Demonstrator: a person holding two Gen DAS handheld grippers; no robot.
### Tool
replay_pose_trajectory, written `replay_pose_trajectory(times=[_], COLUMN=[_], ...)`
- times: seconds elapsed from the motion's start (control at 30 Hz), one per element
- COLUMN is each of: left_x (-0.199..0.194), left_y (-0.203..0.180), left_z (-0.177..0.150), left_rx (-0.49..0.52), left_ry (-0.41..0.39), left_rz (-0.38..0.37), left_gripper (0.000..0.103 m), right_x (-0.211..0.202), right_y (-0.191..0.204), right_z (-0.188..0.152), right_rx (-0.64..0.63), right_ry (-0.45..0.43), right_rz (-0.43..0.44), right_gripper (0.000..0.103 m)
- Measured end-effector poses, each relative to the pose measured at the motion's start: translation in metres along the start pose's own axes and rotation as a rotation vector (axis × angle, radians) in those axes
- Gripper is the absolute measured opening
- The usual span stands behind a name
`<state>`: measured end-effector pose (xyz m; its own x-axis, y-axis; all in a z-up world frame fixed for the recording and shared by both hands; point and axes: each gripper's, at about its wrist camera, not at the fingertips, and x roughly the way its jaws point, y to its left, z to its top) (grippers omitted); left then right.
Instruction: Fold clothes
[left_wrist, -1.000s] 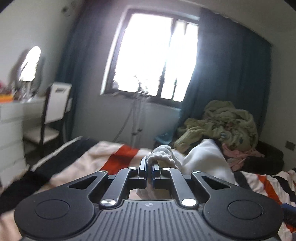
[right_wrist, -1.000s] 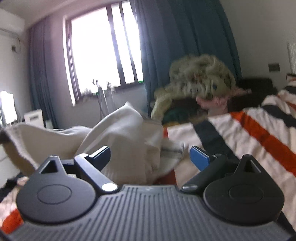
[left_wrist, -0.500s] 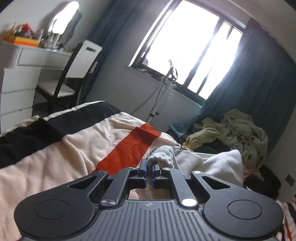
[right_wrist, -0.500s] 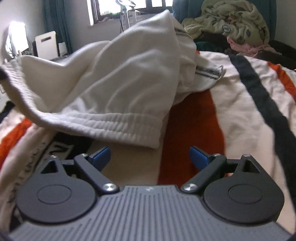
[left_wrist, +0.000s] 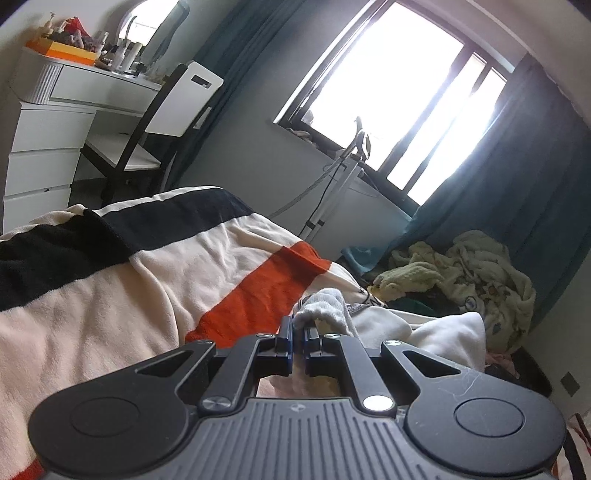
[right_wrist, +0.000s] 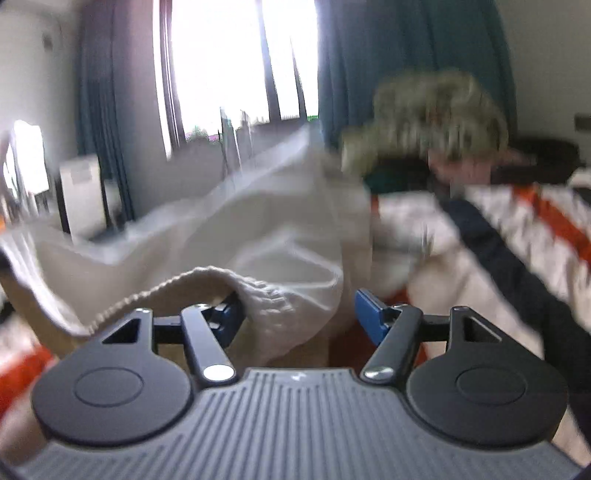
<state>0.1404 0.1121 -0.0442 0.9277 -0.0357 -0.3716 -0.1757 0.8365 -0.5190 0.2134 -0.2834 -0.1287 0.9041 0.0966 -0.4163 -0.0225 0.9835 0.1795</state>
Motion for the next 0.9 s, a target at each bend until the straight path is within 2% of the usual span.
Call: replay_pose_trajectory(times=[0.03,0.07,0.1,0.17,0.23,0.37,0.5,0.57,0.7,0.8,0.9], left_x=[0.000,0.001,0.001,0.001,0.000,-0.007,-0.022,-0.029,-0.034,-0.029,-0.027], left_y=[-0.001,-0.001,-0.002,-0.004,-0.006,-0.004,-0.002,-0.002,0.004,0.011,0.027], left_z=[-0.001,-0.002,-0.002,-0.004,-0.005,-0.003,0.000,0.000,-0.006,-0.012,-0.013], left_rx=[0.002,0.007,0.012,0.022,0.030,0.009,-0.008,-0.008,-0.023,-0.022,-0.074], left_ry=[0.005,0.008,0.011,0.012,0.007,-0.002,-0.019,-0.026,0.026,0.096,0.129], left_rz=[0.000,0.000,0.000,0.004,0.008,-0.008,-0.039,-0.047,-0.013,0.076,0.153], left_gripper=[0.006,0.006,0.006,0.006,0.006,0.006,0.006,0.006,0.006,0.008,0.013], right_x=[0.006,0.008,0.010,-0.007,-0.025,-0.088,-0.148,-0.164,-0.164,-0.151,-0.150], right_y=[-0.003,-0.007,-0.010,-0.007,-0.004,0.004,0.009,0.007,0.011,0.015,0.014], right_z=[-0.004,-0.006,-0.006,0.000,0.006,0.021,0.024,0.012,-0.021,-0.034,-0.030], right_rx=[0.028,0.051,0.073,0.067,0.056,0.018,0.030,0.071,0.096,0.099,0.111], right_ry=[0.053,0.082,0.108,0.071,0.028,-0.125,-0.191,-0.148,0.041,0.174,0.191], right_rz=[-0.004,-0.005,-0.007,-0.001,0.005,0.078,0.137,0.158,0.146,0.155,0.160], right_gripper=[0.056,0.045,0.029,0.015,0.014,0.012,0.012,0.012,0.013,0.015,0.016])
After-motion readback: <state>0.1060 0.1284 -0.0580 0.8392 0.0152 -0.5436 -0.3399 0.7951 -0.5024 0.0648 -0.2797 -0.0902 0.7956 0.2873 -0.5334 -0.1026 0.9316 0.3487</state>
